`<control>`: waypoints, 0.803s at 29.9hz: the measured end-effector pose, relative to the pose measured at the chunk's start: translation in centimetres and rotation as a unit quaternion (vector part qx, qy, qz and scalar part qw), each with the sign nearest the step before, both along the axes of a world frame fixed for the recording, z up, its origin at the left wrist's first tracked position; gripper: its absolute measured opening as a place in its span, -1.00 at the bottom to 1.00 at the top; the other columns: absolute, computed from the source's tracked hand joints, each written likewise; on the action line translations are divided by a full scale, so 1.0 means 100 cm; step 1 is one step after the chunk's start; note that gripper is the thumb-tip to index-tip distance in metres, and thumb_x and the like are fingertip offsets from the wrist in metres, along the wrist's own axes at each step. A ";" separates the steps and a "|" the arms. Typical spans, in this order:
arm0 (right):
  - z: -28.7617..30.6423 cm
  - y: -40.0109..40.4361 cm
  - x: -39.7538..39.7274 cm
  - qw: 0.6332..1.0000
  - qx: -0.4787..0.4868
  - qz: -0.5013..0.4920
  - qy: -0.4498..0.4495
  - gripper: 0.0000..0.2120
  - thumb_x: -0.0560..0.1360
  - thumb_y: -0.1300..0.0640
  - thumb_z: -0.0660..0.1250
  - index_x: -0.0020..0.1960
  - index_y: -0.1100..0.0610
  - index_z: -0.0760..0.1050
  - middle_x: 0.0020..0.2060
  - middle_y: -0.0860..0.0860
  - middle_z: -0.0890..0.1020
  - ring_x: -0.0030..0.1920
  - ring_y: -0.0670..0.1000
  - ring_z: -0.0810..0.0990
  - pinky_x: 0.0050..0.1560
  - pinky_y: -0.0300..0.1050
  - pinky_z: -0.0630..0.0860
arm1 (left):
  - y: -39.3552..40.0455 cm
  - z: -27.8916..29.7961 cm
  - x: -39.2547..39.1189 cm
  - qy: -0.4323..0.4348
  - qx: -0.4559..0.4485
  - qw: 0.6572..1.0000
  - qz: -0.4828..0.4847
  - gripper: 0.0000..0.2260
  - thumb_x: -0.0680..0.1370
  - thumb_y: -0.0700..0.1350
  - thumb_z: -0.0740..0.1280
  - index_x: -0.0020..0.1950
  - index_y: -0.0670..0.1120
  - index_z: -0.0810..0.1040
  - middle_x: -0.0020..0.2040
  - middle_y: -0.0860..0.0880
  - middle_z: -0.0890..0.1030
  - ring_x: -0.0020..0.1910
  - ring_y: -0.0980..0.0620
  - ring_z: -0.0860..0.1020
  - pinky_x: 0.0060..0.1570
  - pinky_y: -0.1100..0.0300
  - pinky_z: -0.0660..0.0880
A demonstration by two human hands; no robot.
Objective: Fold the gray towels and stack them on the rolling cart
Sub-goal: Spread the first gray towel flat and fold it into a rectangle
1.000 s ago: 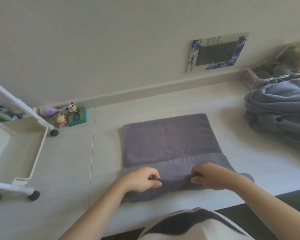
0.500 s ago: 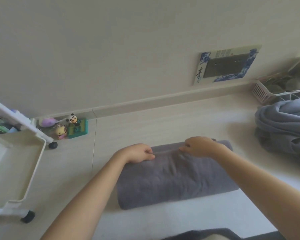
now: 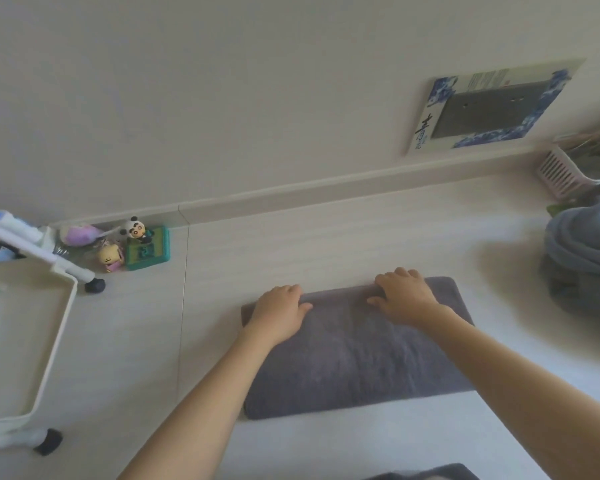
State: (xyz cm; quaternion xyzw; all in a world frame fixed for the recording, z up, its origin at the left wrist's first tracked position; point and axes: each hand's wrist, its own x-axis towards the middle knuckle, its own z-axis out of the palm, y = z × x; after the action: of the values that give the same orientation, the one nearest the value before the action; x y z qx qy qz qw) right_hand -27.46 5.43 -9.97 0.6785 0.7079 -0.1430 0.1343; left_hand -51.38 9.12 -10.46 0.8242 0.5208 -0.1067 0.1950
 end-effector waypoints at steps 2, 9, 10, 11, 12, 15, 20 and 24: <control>-0.007 -0.007 -0.006 0.998 0.049 -0.031 -0.011 -0.66 0.58 -0.07 0.11 0.24 0.11 0.38 0.24 0.07 0.45 0.27 0.12 0.34 0.27 -0.02 0.19 | -0.005 -0.008 0.006 -0.005 0.066 0.998 0.005 -0.78 0.61 -0.05 0.14 0.16 -0.14 0.44 0.12 -0.12 0.51 0.11 -0.16 0.47 0.09 0.00 0.42; -0.041 -0.064 -0.036 0.987 0.132 0.025 0.093 -0.50 0.61 -0.15 -0.11 0.42 0.00 0.34 0.42 0.05 0.36 0.44 0.09 0.28 0.42 0.06 0.04 | -0.063 -0.038 0.024 -0.074 0.130 0.988 -0.045 -0.51 0.52 0.02 0.11 0.42 -0.09 0.39 0.44 -0.14 0.36 0.44 -0.15 0.30 0.39 -0.14 0.11; -0.044 -0.067 -0.029 0.989 0.121 0.012 0.088 -0.46 0.60 -0.20 -0.17 0.46 -0.04 0.26 0.45 0.03 0.31 0.47 0.07 0.21 0.44 0.04 -0.01 | -0.067 -0.042 0.020 -0.054 0.129 0.989 -0.041 -0.49 0.52 0.06 0.10 0.47 -0.05 0.32 0.49 -0.11 0.28 0.48 -0.14 0.23 0.39 -0.16 0.05; -0.047 -0.069 -0.021 0.990 0.117 -0.011 0.080 -0.44 0.59 -0.24 -0.20 0.48 -0.07 0.21 0.46 0.02 0.27 0.48 0.06 0.17 0.45 0.03 -0.04 | -0.067 -0.045 0.014 -0.034 0.129 0.991 -0.028 -0.47 0.53 0.10 0.09 0.49 -0.01 0.27 0.51 -0.08 0.24 0.50 -0.12 0.18 0.38 -0.18 0.02; -0.048 -0.068 -0.012 0.990 0.114 -0.039 0.072 -0.43 0.57 -0.26 -0.20 0.48 -0.08 0.18 0.47 0.02 0.26 0.48 0.06 0.15 0.46 0.02 -0.07 | -0.066 -0.047 0.008 -0.019 0.123 0.992 -0.008 -0.46 0.53 0.14 0.08 0.51 0.01 0.24 0.52 -0.07 0.21 0.51 -0.11 0.14 0.39 -0.19 0.00; -0.047 -0.065 0.010 0.984 0.114 -0.124 0.058 -0.38 0.52 -0.30 -0.17 0.50 -0.10 0.14 0.50 0.03 0.16 0.51 0.10 0.06 0.47 0.05 -0.15 | -0.062 -0.050 -0.008 0.007 0.118 0.992 0.049 -0.44 0.53 0.19 0.06 0.50 0.01 0.27 0.51 -0.06 0.25 0.49 -0.12 0.17 0.38 -0.22 0.00; -0.047 -0.063 0.031 0.976 0.107 -0.188 0.023 -0.32 0.45 -0.34 -0.26 0.52 -0.15 -0.01 0.54 0.03 0.01 0.52 0.15 -0.13 0.46 0.18 -0.13 | -0.059 -0.047 -0.016 0.022 0.105 0.985 0.133 -0.43 0.51 0.21 0.05 0.46 0.00 0.34 0.47 -0.09 0.33 0.45 -0.17 0.26 0.34 -0.28 0.03; -0.041 -0.061 0.030 0.979 0.077 -0.187 0.029 -0.42 0.55 -0.27 -0.21 0.53 -0.14 -0.12 0.54 0.03 -0.11 0.51 0.14 -0.24 0.46 0.20 -0.23 | -0.057 -0.041 -0.016 0.009 0.079 0.987 0.140 -0.41 0.52 0.23 -0.05 0.52 0.05 0.20 0.54 -0.06 0.14 0.52 -0.12 0.09 0.40 -0.27 -0.04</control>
State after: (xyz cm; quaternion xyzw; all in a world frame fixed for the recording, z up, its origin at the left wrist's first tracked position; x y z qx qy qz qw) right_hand -24.48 -0.68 -14.03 0.8030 0.5808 -0.1297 0.0320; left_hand -53.02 3.41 -14.53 0.7549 0.6398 -0.0441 0.1373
